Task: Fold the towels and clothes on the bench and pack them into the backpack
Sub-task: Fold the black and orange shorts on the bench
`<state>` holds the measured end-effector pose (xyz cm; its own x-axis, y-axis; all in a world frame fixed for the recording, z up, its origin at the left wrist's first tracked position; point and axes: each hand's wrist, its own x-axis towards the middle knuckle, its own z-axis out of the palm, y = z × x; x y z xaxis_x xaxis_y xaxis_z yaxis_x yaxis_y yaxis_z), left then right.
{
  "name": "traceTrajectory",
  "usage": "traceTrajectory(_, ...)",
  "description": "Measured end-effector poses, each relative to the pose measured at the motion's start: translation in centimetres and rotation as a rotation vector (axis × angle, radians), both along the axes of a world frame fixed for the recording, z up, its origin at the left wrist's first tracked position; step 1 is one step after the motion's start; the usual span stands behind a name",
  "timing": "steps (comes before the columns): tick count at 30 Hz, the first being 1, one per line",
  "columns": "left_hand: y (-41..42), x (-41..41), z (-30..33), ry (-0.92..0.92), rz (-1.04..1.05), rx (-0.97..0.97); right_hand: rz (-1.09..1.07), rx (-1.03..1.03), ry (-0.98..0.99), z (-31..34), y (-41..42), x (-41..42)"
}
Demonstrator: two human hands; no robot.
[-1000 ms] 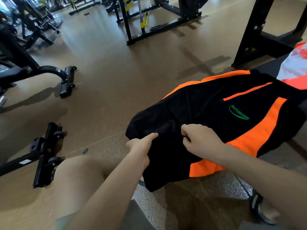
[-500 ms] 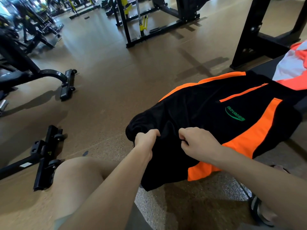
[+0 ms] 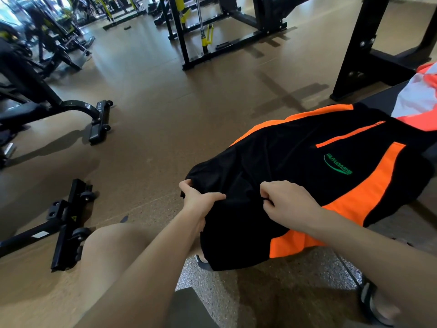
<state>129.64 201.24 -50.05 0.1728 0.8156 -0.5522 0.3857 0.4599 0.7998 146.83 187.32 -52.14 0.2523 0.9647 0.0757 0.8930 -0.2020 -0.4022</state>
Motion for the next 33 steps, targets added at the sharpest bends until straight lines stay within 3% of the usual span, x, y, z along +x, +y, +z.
traceTrajectory(5, 1.1, -1.3, 1.2, -0.033, 0.042, -0.081, -0.011, -0.017, 0.001, 0.1, 0.0, 0.1)
traceTrajectory(14, 3.7, -6.0, 0.6, 0.063, 0.208, 0.092, -0.057, -0.053, -0.021, 0.0, 0.0, 0.7)
traceTrajectory(20, 2.6, -6.4, 0.2, -0.204, 0.167, -0.269, 0.014, -0.041, 0.01, -0.4, 0.1, 0.0)
traceTrajectory(25, 2.4, -6.0, -1.2, 0.007, 0.101, -0.219, 0.061, -0.046, 0.002, -0.5, -0.3, -0.4)
traceTrajectory(28, 3.4, -6.8, -1.2, 0.017, 0.138, -0.21, 0.046, -0.113, -0.019, -0.5, -0.5, -0.3)
traceTrajectory(33, 4.6, -8.7, -1.9, 0.252, 0.167, -0.018, 0.102, -0.087, 0.068, -0.2, -1.3, -0.5)
